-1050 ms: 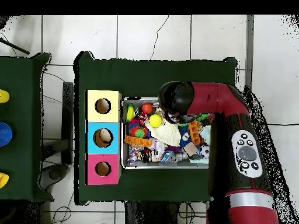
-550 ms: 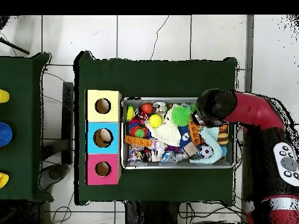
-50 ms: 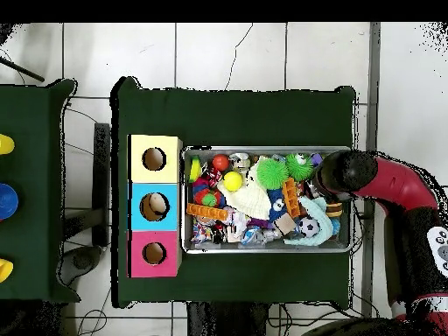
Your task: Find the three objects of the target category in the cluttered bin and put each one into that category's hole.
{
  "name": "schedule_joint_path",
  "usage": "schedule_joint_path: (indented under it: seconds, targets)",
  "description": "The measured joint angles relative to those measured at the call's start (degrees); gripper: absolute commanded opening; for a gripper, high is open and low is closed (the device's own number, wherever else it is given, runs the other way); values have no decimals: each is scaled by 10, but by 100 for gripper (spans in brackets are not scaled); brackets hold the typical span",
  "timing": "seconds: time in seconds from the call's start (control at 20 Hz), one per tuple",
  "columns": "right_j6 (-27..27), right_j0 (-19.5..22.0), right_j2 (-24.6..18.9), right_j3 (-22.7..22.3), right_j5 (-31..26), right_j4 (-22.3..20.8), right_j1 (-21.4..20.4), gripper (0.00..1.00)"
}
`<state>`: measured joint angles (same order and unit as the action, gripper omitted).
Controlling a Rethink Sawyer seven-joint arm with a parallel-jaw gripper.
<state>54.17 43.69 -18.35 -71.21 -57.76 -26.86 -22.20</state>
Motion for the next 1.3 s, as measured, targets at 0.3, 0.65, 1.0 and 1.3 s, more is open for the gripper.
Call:
schedule_joint_path:
  seconds: [0.3, 0.65, 1.0, 1.3]
  targets:
    - [0, 5, -18, 0, 17, -19, 17, 100]
    - [0, 22, -55, 2, 47, -42, 43, 100]
    - [0, 45, -84, 20, 49, -60, 67, 100]
    - [-9, 61, -105, 36, 45, -72, 84, 100]
